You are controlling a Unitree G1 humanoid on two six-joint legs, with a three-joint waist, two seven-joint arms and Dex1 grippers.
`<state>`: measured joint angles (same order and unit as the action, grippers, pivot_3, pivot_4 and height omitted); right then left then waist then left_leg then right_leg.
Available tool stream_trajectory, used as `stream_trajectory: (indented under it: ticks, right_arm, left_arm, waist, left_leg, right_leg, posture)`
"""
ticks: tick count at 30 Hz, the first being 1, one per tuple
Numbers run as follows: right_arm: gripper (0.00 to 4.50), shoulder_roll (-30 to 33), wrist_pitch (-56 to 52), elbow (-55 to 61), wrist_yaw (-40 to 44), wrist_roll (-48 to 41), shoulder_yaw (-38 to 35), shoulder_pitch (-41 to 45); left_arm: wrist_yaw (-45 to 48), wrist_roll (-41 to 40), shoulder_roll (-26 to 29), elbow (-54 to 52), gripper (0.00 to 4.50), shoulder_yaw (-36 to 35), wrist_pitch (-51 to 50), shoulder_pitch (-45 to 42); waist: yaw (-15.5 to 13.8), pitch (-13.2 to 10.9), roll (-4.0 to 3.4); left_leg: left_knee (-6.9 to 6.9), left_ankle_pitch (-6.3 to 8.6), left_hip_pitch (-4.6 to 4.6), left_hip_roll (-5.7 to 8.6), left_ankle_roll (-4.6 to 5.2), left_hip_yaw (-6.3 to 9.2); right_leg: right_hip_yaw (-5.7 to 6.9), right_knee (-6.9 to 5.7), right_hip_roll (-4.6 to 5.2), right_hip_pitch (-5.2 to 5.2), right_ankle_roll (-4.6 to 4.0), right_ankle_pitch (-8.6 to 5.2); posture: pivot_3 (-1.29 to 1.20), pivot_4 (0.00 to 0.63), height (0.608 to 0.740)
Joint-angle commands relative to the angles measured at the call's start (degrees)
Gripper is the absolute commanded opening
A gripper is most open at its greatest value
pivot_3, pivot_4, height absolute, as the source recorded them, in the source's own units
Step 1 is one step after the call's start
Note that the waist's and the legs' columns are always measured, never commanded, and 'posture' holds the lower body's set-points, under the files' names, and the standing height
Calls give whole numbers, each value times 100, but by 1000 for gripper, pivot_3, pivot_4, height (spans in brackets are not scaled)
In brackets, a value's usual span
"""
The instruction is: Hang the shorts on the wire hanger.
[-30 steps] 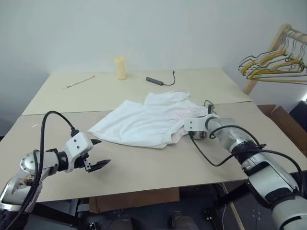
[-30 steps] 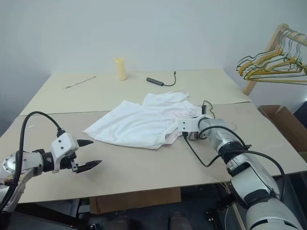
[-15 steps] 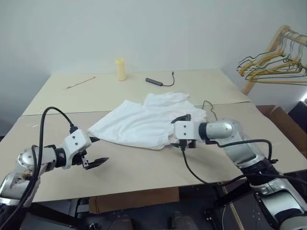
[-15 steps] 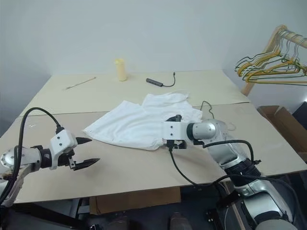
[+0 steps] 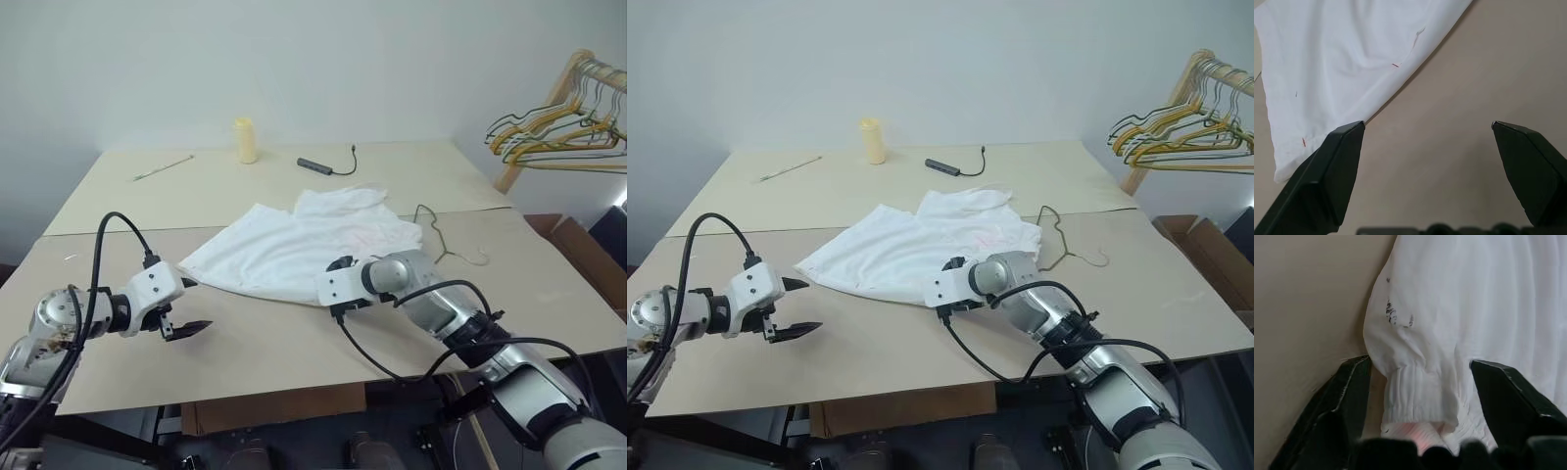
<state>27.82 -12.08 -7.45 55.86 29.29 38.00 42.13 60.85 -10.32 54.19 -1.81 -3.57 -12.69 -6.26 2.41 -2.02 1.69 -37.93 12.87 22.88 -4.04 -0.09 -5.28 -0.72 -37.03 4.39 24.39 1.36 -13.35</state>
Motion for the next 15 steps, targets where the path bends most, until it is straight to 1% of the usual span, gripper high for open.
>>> stream_trajectory:
  ticks: [1,4,5,8,11,15]
  right_arm:
    - [2523,47,125,32,-8,197,-60,122]
    - [1404,75,99,80,7,388,-33,67]
    - [1092,77,109,102,11,397,-49,38]
    - [88,112,180,241,42,375,-117,-82]
    - [34,134,186,346,37,380,-154,-181]
    - [34,55,83,371,-184,449,-262,-263]
  left_arm:
    - [-53,46,12,126,4500,-69,108,-179]
    - [-268,480,-17,737,4500,134,524,-440]
    - [-351,653,-16,958,4500,217,680,-549]
    - [-676,1187,-63,1886,4500,506,1317,-1095]
    - [-874,1569,-184,2860,4500,768,1904,-1713]
    - [-616,1668,-478,4042,4500,1023,2425,-2471]
  waist:
    - [1,0,0]
    - [-5,0,0]
    - [-11,0,0]
    - [-34,1,1]
    - [-74,2,3]
    - [-110,3,4]
  left_leg:
    - [0,0,0,0,0,0]
    - [0,0,-3,0,0,1]
    - [0,-2,-2,0,-3,2]
    - [0,-4,-5,0,-6,4]
    - [0,-5,0,1,-8,2]
    - [0,-5,1,3,-8,1]
  right_leg:
    - [0,0,0,0,0,0]
    - [0,-3,0,-1,0,0]
    - [2,-5,-1,-1,0,0]
    - [4,-6,-1,-3,0,0]
    - [6,-4,-1,-1,0,1]
    - [5,-3,0,0,1,1]
  posture:
    - [23,0,740]
    - [26,0,740]
    - [26,0,740]
    - [25,0,740]
    - [21,0,740]
    - [4,0,740]
